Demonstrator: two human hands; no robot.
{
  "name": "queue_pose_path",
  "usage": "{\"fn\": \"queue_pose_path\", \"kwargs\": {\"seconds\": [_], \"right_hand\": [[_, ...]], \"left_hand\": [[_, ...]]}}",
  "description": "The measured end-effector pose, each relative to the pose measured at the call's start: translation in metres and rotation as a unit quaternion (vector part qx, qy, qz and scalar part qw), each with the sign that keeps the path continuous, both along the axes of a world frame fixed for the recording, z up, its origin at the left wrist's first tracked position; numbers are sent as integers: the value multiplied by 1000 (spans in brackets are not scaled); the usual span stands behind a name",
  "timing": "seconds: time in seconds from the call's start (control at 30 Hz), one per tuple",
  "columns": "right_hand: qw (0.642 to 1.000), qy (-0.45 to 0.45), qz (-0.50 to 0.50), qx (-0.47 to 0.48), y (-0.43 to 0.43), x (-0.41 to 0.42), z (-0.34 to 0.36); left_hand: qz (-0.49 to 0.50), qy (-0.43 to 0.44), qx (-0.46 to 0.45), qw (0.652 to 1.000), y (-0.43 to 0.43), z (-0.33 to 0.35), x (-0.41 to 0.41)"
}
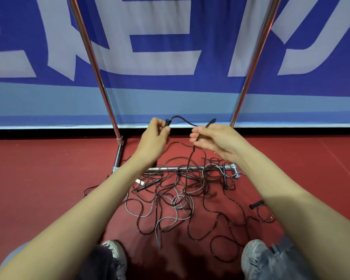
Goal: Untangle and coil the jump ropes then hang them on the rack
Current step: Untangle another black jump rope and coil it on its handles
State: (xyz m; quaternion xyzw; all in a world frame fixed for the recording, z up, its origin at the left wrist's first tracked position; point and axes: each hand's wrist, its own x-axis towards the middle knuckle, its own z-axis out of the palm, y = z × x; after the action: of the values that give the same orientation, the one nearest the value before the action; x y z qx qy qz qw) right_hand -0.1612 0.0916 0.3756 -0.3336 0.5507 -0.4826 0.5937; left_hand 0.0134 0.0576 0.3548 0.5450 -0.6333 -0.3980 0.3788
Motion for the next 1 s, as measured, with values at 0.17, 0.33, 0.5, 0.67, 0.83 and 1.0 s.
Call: {"fn": "queue_pose_path", "kwargs": {"seconds": [0.17,0.33,0.5,0.67,0.83,1.0], "right_hand": [[995,-77,-57,-16,-9,-5,6],[988,-150,-44,11,-12,3,7],[955,262,134,36,-7,-4,-11],[924,267,269,44,11,20,-56],[921,305,237,57,14,11,-86],[912,387,116,76,4,-19,-92]], "left_hand": [[-191,-18,148,970,20,-14,-15],[-112,47,109,987,20,-22,-23],[-55,173,118,976,8,-6,-13],[-114,218,140,959,8,6,-12],[-62,236,120,962,-6,13,8],[-6,146,185,972,-7,-7,13]]}}
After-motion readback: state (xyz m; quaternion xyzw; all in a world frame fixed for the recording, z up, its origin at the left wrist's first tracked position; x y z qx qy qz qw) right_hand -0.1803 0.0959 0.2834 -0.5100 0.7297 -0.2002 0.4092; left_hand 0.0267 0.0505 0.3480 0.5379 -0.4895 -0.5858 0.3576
